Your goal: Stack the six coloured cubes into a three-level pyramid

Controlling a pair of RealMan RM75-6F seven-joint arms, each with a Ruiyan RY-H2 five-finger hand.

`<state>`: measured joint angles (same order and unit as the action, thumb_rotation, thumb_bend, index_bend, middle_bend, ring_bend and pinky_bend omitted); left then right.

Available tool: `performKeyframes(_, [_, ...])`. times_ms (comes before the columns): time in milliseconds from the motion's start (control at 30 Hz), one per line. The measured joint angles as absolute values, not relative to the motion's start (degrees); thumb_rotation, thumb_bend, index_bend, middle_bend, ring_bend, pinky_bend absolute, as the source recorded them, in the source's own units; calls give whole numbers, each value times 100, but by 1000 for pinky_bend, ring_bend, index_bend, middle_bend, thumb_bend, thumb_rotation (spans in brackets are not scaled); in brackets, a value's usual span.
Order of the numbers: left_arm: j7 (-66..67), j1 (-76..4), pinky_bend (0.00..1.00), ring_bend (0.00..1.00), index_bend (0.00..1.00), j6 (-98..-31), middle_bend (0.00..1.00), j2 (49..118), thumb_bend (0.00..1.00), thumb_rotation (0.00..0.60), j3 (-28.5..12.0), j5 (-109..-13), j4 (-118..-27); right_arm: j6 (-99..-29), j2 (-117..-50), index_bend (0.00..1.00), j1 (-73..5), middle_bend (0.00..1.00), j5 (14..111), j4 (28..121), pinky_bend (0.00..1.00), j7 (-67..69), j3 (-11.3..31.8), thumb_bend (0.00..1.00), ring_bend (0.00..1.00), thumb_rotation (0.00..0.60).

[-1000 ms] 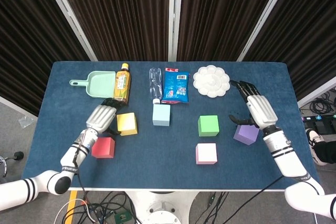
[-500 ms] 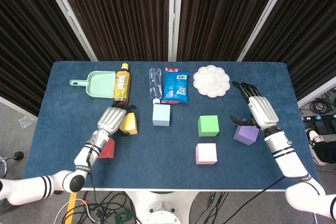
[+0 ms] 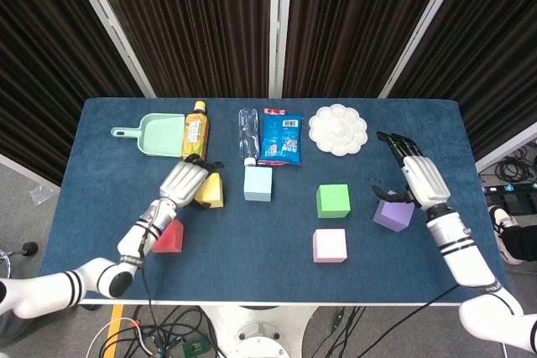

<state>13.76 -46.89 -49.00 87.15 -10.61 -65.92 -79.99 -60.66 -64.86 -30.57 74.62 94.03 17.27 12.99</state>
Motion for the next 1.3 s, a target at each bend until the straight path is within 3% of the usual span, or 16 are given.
performKeyframes(567, [-961, -5586, 158, 275, 186, -4317, 388, 9050, 244, 600, -841, -8432, -6030, -6095, -6473, 0, -3000, 107, 7422, 9378, 0, 1716, 1308, 191, 0, 600])
performKeyframes(833, [-1392, -5825, 158, 275, 186, -4215, 388, 9326, 242, 600, -721, -8554, -5630, -6028, -6524, 0, -3024, 107, 7391, 9295, 0, 1730, 1310, 190, 0, 600])
performKeyframes(1300, [-1121, -5938, 158, 275, 183, -3987, 388, 9415, 241, 600, -780, -8213, -5747, -6037, -6529, 0, -2993, 106, 7436, 9230, 0, 1793, 1295, 190, 0, 600])
